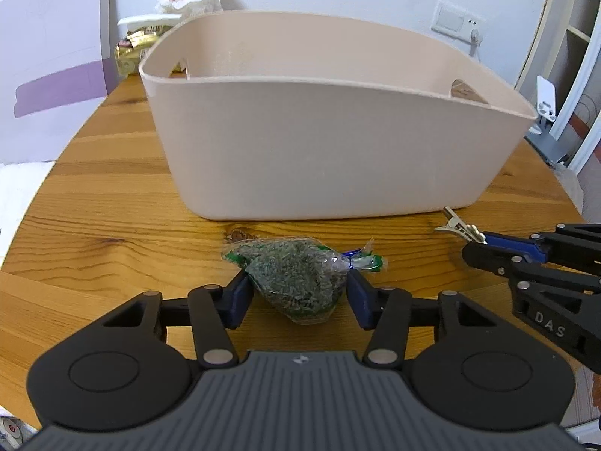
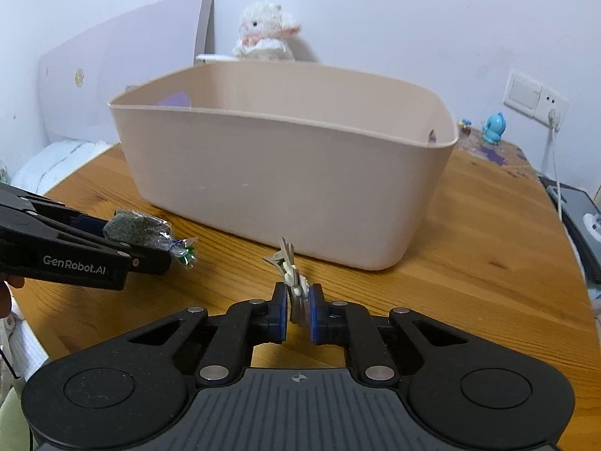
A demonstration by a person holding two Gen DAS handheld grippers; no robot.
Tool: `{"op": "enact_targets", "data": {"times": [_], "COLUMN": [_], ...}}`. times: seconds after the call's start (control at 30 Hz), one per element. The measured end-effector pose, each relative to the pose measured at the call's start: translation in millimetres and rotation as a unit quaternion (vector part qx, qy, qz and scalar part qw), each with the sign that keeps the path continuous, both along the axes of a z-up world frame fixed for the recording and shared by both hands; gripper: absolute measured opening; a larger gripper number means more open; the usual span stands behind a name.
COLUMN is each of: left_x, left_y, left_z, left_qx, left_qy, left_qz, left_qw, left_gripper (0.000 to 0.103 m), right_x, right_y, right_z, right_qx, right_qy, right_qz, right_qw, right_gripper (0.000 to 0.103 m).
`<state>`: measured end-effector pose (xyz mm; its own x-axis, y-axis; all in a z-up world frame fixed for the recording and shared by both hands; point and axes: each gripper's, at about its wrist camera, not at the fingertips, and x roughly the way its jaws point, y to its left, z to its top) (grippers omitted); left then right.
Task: Organize objects
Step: 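Close left tool on green herb bag while right tool grasps metal clip, then lift the bag and clip and carry them over the basket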
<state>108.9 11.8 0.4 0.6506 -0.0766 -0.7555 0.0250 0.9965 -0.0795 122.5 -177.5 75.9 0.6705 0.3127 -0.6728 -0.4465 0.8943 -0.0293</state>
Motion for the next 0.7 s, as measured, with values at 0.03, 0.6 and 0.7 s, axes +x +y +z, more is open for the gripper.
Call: {"op": "enact_targets", "data": {"times": [0.03,0.6,0.7], "left_x": [-2,-31,-21], "left_y": [-1,1,1], "left_z": [4,87,99], "left_qx": [0.001,0.023,0.029], "left_qy": [-0.005,-0.115,-0.128], "left_qz": [-0.001,-0.007,-0.008], "left_qw": [1.0000,0.9931,0.9913], "left_gripper": [0.055,0.055,0.055], "right_x": [-3,-20,-12], "right_y": [-2,-31,-33], "right_z": [3,85,96], "right_qx": [0.001,0.054,0.057], "right_qy": [-0.005,-0.102,-0.113], "right_qz": [-0.001,-0.025,-0.029], "right_qw": [1.000,0.993,0.992], "right_gripper": [0.011,0.011,0.011]}}
